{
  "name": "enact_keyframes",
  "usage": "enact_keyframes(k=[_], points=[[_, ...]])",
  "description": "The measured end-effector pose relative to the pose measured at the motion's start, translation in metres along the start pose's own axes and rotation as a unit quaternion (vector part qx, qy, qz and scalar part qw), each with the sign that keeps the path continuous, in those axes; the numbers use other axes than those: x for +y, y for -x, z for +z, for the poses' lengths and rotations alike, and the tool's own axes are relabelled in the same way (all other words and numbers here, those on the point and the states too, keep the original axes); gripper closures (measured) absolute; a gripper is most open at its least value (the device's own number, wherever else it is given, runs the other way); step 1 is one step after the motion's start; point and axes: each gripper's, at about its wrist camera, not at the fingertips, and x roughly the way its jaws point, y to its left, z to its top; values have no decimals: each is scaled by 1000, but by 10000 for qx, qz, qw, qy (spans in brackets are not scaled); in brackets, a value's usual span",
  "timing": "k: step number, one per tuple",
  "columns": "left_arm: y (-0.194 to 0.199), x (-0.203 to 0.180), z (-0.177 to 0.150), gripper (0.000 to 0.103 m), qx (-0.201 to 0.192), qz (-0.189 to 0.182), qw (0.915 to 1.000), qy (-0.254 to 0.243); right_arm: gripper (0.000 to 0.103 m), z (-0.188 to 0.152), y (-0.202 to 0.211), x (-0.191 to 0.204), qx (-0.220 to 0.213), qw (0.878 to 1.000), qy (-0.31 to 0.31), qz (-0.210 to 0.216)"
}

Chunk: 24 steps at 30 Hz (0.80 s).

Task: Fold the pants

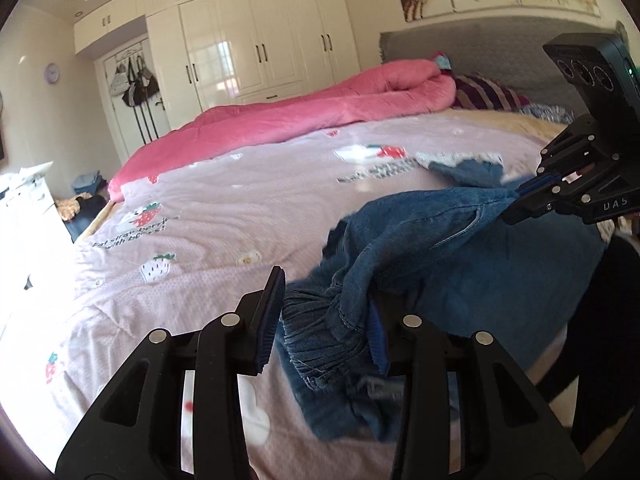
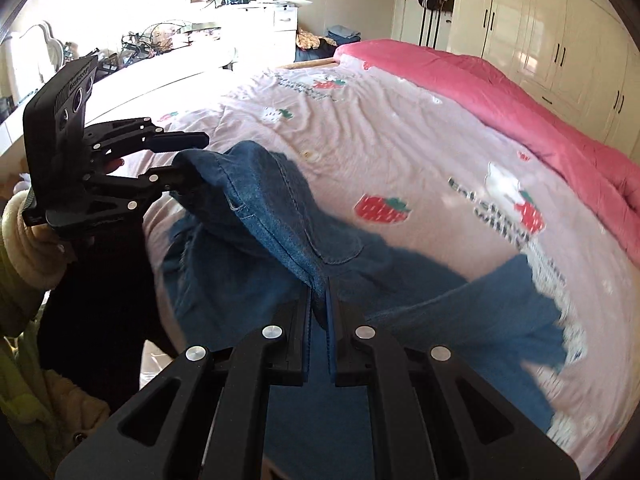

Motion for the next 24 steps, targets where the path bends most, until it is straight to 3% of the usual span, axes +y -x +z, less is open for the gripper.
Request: enact_keyframes(k=[9,12,17,20,24], points=[[14,-22,-33,70,512,-177,9982,-252,97,-55,-8,25,236,9980,-488,317],[19,-24,-36,70,528,-32,9981,-305,97,-57,-2,32,112,9984,-465,314],[21,-12,-29,68,327,367,9988,15,96,-61,-17,51,180,9972,-459,569],[4,-12,-42,67,928,250,9954,58,95,-69,-39,51,492,9954,-638,517],[14,-6,-50,59,1035,-35,9941,315,94,-75,-42,46,535,9936,-806,582]])
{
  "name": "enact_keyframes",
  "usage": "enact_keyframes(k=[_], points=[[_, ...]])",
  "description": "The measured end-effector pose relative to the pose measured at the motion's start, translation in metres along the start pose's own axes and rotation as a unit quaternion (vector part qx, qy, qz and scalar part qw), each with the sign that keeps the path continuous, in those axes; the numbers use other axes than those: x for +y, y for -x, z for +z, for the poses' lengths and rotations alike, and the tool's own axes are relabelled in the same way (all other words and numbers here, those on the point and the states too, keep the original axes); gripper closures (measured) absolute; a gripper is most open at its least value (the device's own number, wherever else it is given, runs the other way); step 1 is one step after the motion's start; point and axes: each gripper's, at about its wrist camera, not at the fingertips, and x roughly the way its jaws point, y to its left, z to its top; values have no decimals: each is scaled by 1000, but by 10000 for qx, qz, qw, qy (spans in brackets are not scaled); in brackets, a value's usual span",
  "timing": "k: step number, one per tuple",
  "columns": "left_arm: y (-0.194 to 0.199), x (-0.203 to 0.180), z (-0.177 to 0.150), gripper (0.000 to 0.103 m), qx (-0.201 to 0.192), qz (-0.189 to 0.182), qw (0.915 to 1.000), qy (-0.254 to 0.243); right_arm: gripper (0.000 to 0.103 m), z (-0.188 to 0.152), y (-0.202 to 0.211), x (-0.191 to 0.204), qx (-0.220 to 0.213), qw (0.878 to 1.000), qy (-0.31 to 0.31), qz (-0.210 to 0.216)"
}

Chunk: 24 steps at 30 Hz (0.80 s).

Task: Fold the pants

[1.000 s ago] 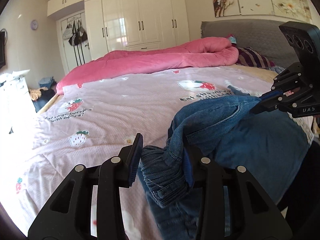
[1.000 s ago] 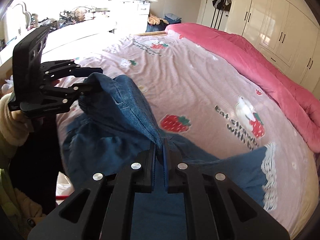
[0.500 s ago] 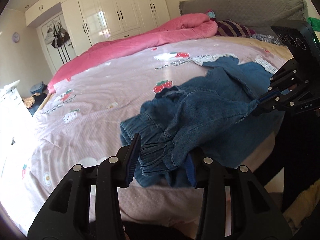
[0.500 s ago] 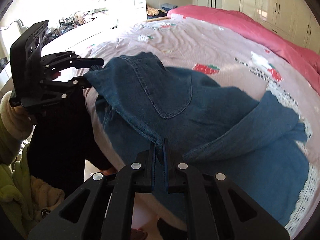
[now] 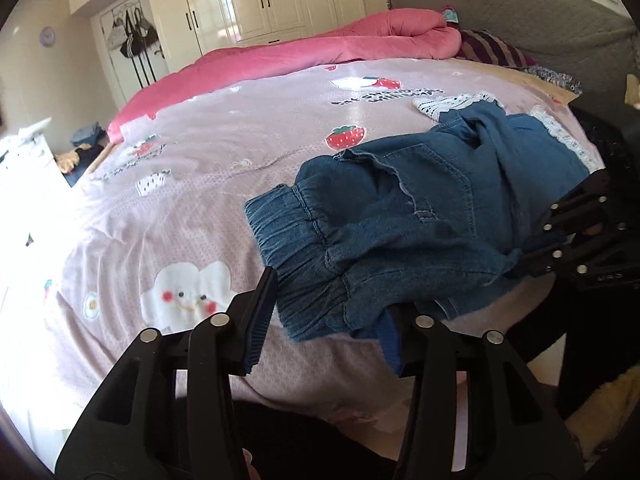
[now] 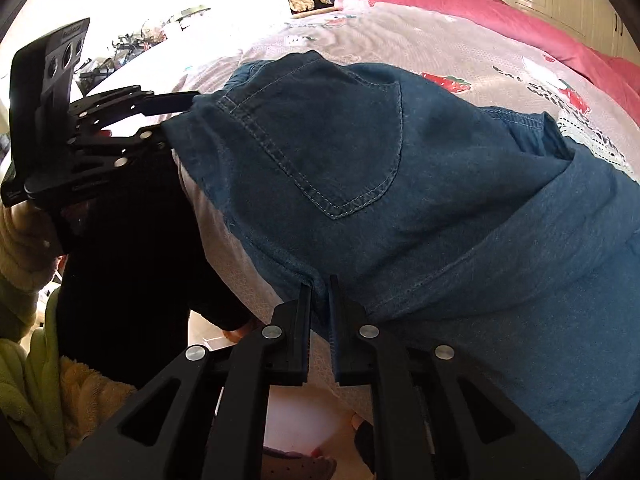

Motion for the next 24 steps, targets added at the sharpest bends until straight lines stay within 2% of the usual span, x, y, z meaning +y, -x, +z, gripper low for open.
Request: enact_keyframes(k=[1,2,5,7,10,12,14,15,16,18,20,21,24], points=[[1,3,-2,52,64,-6,10000,73,94,0,0,0,5,10000,-16,6],[1,7,-4,50,138,6,9998,172,94,0,0,0,4,10000,-33,12],[12,21,-10,48,231,-17,9986,484,92,-1,0,0,-32,10000,-42,17],[30,19,-5,48,42,30,9988,488,91,-1,0,-3,-42,9999,-110,51],[64,14,13,48,-483,153,9979,411,87,-2,-2,-8,-25,9996,-230,134],[76,11,27,48,-716,-133,9961,494,85,-2,-3,-9,-32,9997,-224,131],[70,5,38,48,-743,-511,9940,617,79,-2,-2,-8,-47,9995,-250,212],[58,0,42,49,-610,-761,9930,673,74,-3,0,-8,-64,9992,-262,279],[46,-6,43,54,-480,-957,9919,678,72,-2,4,-5,-87,9991,-265,320],[18,-16,42,71,-103,-1127,9910,719,71,-2,15,-2,-165,9990,-251,321],[-2,-23,34,79,174,-1323,9878,806,71,-4,30,-7,-279,9987,-330,279],[-10,-26,29,83,316,-1305,9875,828,71,-6,41,-13,-396,9982,-414,175],[-28,-33,12,84,635,-1015,9907,639,71,-3,61,-28,-761,9954,-584,5]])
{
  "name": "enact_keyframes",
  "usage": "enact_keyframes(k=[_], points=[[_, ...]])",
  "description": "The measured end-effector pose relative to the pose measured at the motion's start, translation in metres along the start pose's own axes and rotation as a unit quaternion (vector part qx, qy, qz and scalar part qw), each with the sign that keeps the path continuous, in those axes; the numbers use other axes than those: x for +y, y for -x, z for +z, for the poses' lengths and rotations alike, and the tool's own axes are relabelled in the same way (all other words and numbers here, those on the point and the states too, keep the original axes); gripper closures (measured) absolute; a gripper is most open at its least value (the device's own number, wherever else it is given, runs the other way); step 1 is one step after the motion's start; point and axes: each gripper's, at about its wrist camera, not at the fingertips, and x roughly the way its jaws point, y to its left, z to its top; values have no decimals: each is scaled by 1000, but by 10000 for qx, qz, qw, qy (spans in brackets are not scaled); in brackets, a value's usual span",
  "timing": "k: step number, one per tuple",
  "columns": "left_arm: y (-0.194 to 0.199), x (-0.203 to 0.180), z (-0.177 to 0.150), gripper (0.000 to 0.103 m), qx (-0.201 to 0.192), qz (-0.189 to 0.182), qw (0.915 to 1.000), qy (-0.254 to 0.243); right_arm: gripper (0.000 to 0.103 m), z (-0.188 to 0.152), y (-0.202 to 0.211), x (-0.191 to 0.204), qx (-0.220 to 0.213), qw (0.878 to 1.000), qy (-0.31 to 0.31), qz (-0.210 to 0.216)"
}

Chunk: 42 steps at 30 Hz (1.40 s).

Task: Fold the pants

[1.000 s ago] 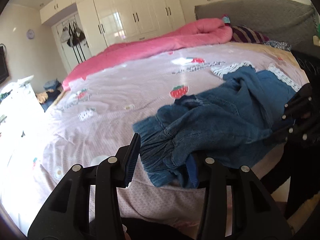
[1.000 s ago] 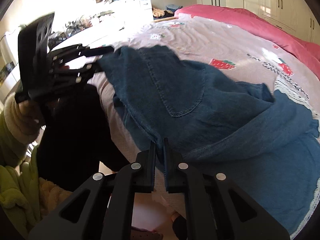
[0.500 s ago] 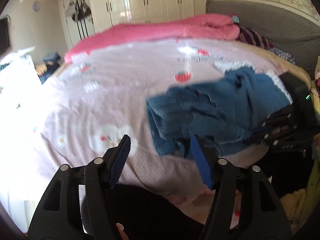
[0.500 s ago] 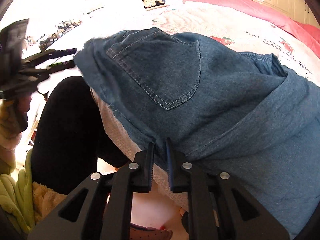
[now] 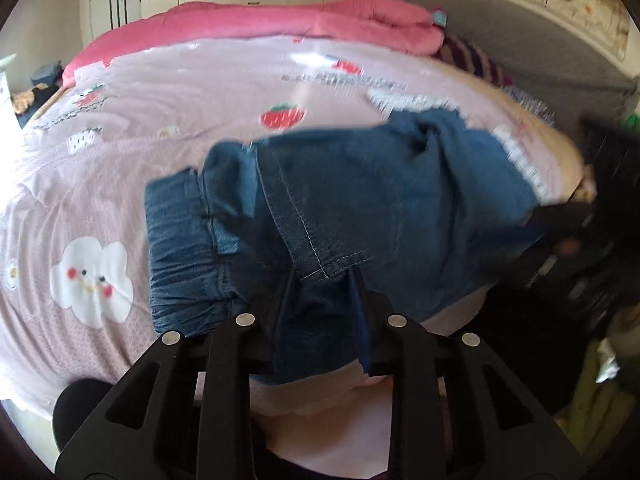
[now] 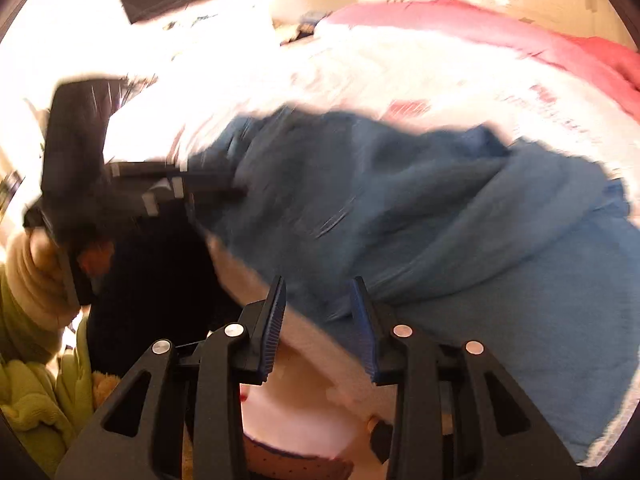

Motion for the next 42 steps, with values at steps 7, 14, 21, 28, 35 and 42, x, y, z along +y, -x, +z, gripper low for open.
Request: enact_keyframes(k=[7,14,21,28,35,42], points=[[-22,8,-13,84,112,-17,9998,181,71,6,-41,-30,439,9978,-381,-321],[16,1,-2,57,-427,-199,9986,229,68,20,-1,-38,17,9989,-471,-16],[53,-36,33,30,-1081,-752,9910,-224,53,86,32,-83,-402,9948,-337,-873],[-18,-84,57,30,-338,-1816,9827,-165,48,138,-27,-142,280,9898,-328,-1360],[-62,-100,50,47,131,-1926,9811,-103,44,159,-85,-154,1049,9774,311,-1809],[-81,-96,46,76,244,-1911,9812,-67,50,168,-128,-170,1686,9614,564,-2099]])
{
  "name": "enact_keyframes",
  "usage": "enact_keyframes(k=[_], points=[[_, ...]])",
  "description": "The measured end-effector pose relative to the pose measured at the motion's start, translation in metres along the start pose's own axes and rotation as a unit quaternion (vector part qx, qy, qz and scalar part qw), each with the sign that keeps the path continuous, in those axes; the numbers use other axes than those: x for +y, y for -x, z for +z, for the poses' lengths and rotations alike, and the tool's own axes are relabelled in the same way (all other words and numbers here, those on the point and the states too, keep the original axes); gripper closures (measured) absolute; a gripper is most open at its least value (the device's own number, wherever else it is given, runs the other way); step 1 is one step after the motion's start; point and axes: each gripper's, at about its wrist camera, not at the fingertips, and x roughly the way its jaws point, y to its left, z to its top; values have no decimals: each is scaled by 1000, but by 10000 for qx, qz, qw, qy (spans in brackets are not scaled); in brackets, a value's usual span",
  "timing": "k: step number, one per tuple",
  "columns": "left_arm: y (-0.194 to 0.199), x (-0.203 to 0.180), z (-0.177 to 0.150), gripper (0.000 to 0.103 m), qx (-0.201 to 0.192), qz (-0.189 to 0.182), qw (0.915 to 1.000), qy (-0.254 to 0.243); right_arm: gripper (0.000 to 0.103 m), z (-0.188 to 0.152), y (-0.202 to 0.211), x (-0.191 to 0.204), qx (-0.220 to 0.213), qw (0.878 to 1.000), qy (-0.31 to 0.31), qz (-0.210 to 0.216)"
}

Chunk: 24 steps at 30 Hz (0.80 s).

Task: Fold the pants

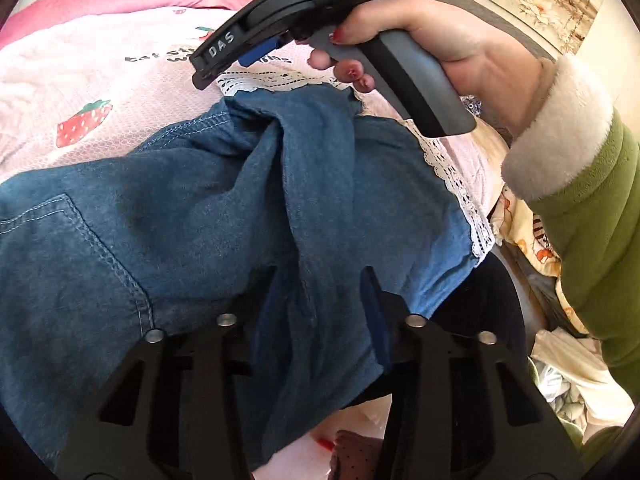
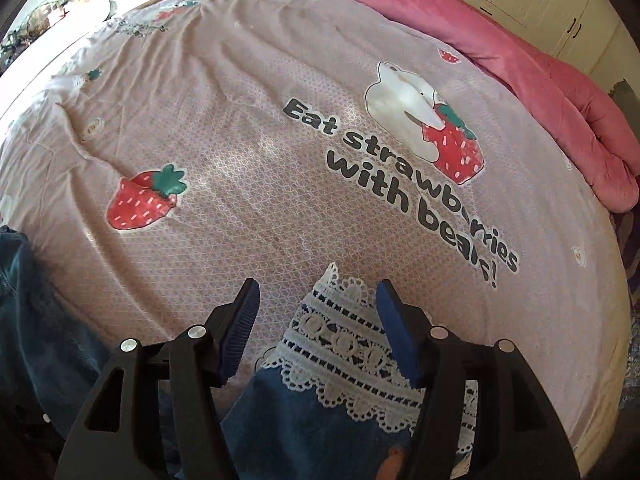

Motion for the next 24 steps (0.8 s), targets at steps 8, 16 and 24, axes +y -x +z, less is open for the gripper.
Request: enact_keyframes(k=[8,16,24], points=[[-2,11,7,101,-50,-4,9999,117,96,-17,33,-41,-473,9933,-879,584],[11,3,16,102,-151,56,9998,-149,96,-113,143,-113,-1572,9598,-2203,743],[19,-34,12,102,-57,189,9933,-1137,96,-259,177,-112,-1700,9316,-3117,782]])
